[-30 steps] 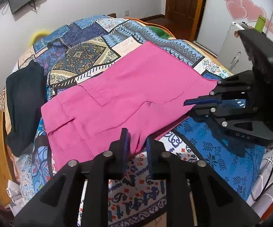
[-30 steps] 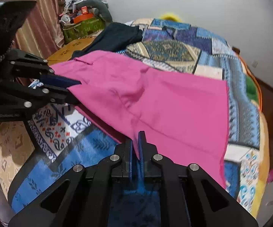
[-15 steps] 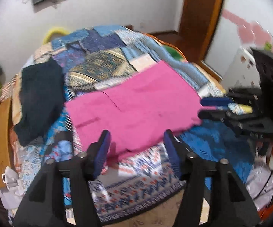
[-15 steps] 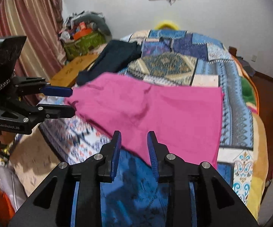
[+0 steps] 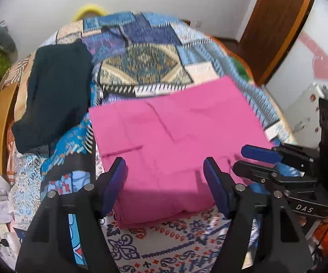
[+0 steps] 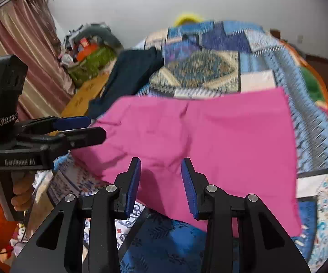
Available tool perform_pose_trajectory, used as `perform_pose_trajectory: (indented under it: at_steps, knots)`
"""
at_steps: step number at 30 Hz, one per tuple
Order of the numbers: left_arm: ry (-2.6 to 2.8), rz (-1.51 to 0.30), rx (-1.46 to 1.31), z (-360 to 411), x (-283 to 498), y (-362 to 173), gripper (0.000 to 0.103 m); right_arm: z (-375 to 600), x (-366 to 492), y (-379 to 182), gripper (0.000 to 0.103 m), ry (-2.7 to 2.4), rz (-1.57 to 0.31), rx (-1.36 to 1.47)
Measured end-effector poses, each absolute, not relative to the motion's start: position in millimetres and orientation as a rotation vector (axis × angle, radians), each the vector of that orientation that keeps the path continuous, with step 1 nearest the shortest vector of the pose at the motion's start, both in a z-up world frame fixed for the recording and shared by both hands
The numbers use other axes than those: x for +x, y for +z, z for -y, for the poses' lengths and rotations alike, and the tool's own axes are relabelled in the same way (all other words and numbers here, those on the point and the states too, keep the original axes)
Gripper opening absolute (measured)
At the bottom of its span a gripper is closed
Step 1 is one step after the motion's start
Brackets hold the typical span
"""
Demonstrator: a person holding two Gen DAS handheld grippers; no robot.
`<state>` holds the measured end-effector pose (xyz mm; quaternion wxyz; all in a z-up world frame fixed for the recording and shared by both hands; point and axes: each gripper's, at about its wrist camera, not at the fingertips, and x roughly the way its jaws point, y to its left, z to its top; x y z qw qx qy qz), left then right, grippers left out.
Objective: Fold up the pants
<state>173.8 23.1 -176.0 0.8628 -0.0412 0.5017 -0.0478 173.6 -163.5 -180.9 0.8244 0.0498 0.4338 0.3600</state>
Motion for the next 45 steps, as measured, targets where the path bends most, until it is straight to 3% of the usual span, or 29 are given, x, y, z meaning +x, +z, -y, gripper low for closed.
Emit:
perform_pose_trajectory:
  at_steps: [4, 7, 31, 45]
  knots:
    - [-0.068, -1.069, 0.0, -22, 166, -198, 0.073, 157, 174, -202, 0.042, 0.784, -1.004, 0.07]
    - [-0.043, -1.038, 0.048, -23, 158, -195, 0.081, 166, 170, -202, 0.049, 0.769, -0.977, 0.031]
    - [-0.064, -1.053, -0.062, -56, 130, -188, 0.083, 270, 154, -220, 0.048, 0.523, -1.016, 0.008]
    - [0.052, -1.008, -0.071, -93, 170, -158, 0.083, 271, 188, -175, 0.051, 0.515, -0.933, 0.012]
